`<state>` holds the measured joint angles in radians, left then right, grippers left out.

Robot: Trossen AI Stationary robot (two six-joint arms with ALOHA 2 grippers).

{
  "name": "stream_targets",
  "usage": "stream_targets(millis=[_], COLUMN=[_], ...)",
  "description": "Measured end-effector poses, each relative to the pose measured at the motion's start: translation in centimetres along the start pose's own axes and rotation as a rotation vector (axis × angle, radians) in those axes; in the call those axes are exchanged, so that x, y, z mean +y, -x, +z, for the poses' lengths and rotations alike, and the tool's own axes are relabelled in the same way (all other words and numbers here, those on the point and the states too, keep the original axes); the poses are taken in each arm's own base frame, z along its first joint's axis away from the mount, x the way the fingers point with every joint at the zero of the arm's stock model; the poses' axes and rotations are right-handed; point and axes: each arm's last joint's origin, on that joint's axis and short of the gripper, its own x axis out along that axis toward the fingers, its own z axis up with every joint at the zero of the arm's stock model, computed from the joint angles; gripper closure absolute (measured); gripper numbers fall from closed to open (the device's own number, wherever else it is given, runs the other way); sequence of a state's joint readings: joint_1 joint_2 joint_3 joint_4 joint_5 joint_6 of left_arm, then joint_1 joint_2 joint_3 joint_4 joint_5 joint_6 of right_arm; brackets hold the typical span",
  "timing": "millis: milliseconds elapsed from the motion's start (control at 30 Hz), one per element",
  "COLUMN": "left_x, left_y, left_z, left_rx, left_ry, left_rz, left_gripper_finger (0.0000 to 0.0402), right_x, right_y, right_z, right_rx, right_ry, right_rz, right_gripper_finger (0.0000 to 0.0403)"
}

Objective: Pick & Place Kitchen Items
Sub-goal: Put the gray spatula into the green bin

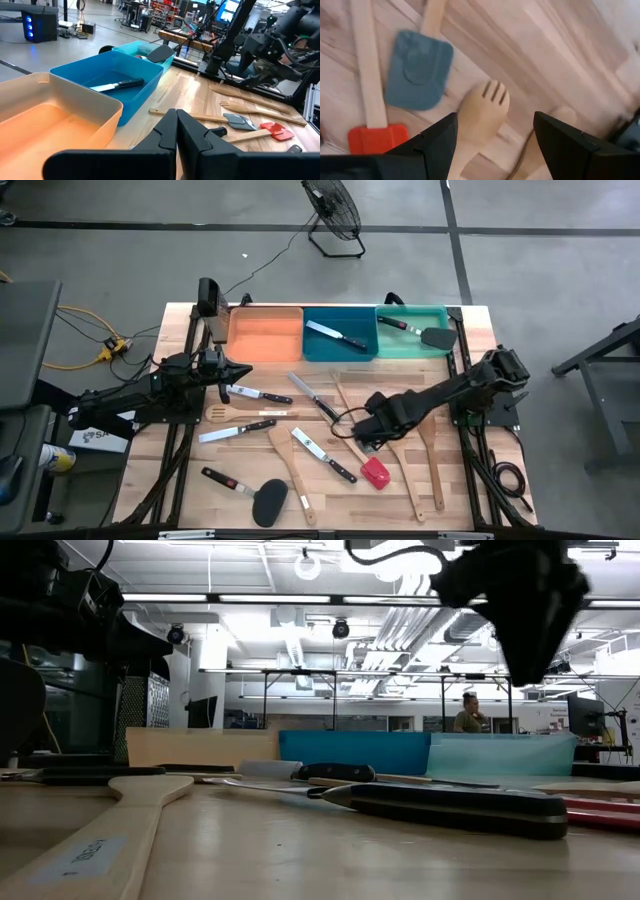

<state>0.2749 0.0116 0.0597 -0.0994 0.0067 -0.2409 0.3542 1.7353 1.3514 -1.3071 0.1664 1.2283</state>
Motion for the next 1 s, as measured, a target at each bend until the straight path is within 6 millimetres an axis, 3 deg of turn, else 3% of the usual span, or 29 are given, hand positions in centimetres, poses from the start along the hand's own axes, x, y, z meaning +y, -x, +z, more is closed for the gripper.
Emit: stream_targets(millis=[233,367,733,1000], left_x=[0.0,0.0,0.0,0.0], left_y=[0.0,0.0,0.0,0.0], left_z=[0.0,0.0,0.0,0.0], left_rx=[0.0,0.0,0.0,0.0], left_ry=[0.0,0.0,0.0,0.0], left_rz=[0.0,-0.001,0.0,0.0], left_gripper_finger=[0.0402,0.0402,0.0402,0.0402], right_x=[0.6,1.2,2.2,2.6], right_y=[-1.3,-1.5,-3.1,-5.3], right_z=[-2.6,-2.9,1.5,3.9], right_rx=[0.087,0.039,-0.107,-0.11], right_ry=[-0.048,-0.033,-0.108,-0.132], right_rz=[0.023,0.073,0.249,0.247], right_gripper_finger=[0.0151,0.0151,0.0151,0.0151])
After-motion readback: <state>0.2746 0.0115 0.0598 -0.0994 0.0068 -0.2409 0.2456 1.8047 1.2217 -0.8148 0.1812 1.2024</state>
